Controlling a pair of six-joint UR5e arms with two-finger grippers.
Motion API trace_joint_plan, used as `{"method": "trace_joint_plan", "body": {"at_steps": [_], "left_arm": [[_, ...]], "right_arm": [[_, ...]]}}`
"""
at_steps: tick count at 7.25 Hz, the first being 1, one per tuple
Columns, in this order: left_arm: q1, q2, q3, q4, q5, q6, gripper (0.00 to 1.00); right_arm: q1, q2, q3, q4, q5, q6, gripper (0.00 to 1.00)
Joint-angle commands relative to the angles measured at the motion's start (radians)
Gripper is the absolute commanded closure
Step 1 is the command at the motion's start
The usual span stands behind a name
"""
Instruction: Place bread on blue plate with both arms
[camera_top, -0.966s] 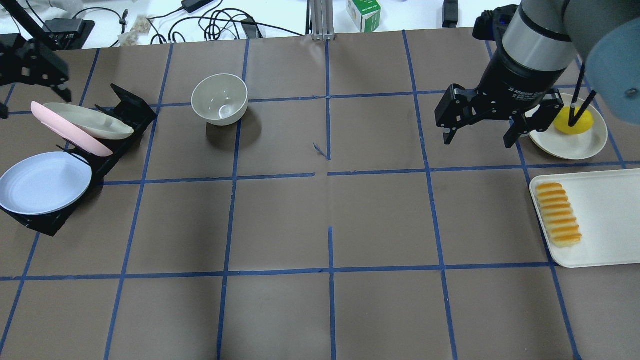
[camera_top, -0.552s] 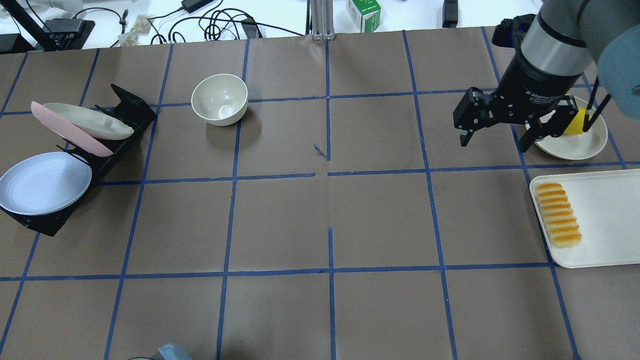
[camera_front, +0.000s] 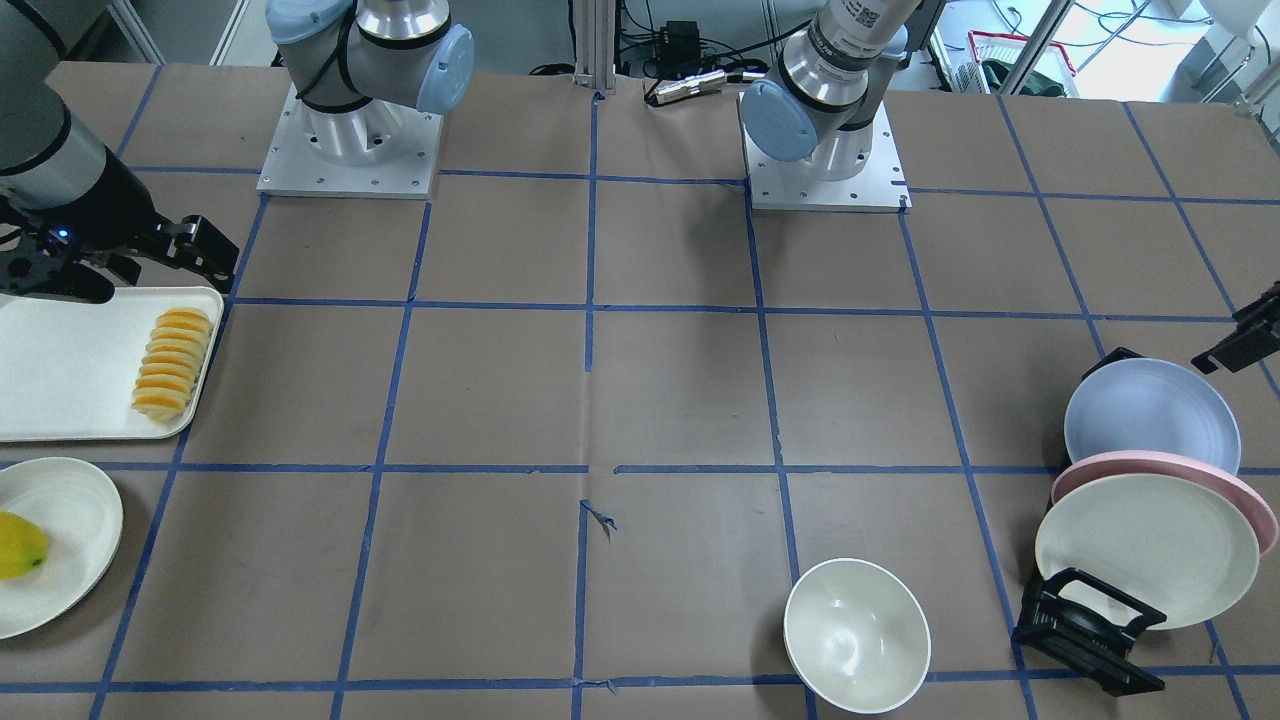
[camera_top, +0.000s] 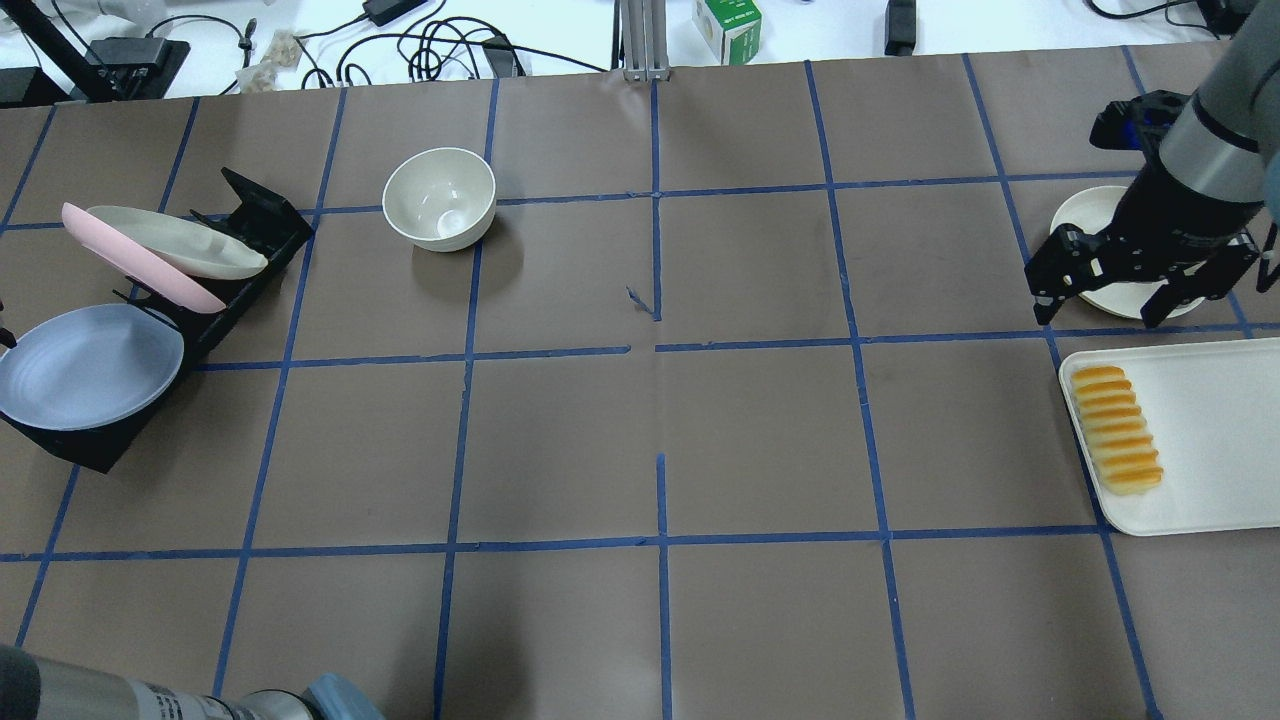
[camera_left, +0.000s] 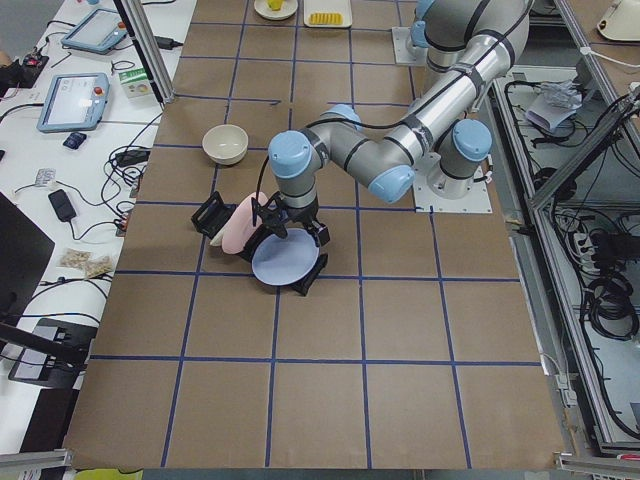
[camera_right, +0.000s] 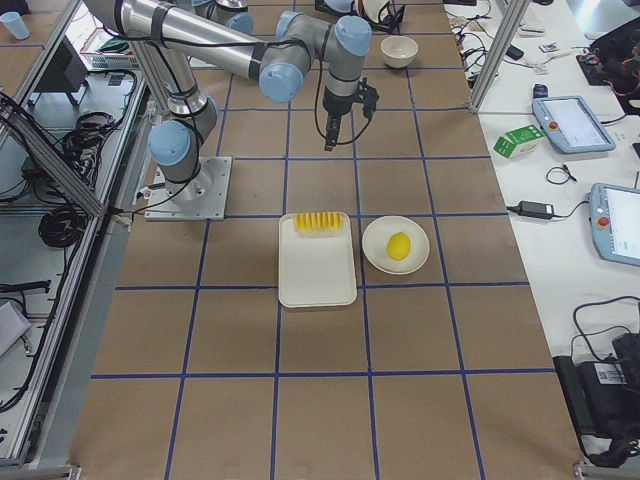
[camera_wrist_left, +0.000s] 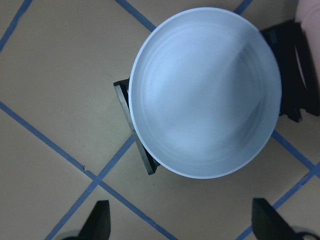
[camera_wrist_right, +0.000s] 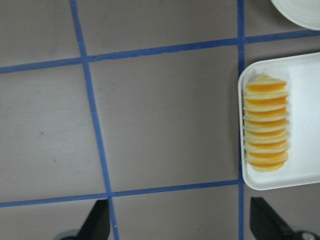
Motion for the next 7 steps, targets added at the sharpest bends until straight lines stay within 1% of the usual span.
{"method": "trace_joint_plan", "body": {"at_steps": [1, 2, 3, 4, 5, 6, 7], "left_arm": [[0.006, -0.076, -0.001, 0.067, 0.009, 0.042, 0.0], [0.006, -0.092, 0.002, 0.071, 0.043, 0.05, 0.0], [0.006, -0.112, 0.002, 0.086, 0.054, 0.052, 0.05], [0.008, -0.125, 0.002, 0.093, 0.054, 0.052, 0.07], [0.008, -0.141, 0.011, 0.094, 0.054, 0.05, 0.07], [0.011, -0.144, 0.005, 0.094, 0.066, 0.053, 0.25], [0.009, -0.147, 0.002, 0.093, 0.087, 0.052, 0.26]], "right_arm": [[-0.028, 0.02, 0.069, -0.066, -0.013, -0.056, 0.0], [-0.031, 0.047, 0.08, -0.103, -0.014, -0.061, 0.0], [-0.059, 0.053, 0.085, -0.117, -0.016, -0.112, 0.0], [-0.118, 0.067, 0.097, -0.122, -0.01, -0.164, 0.0], [-0.169, 0.096, 0.12, -0.199, -0.01, -0.215, 0.0], [-0.198, 0.137, 0.154, -0.296, -0.01, -0.261, 0.0], [-0.232, 0.174, 0.172, -0.371, -0.005, -0.286, 0.0]]}}
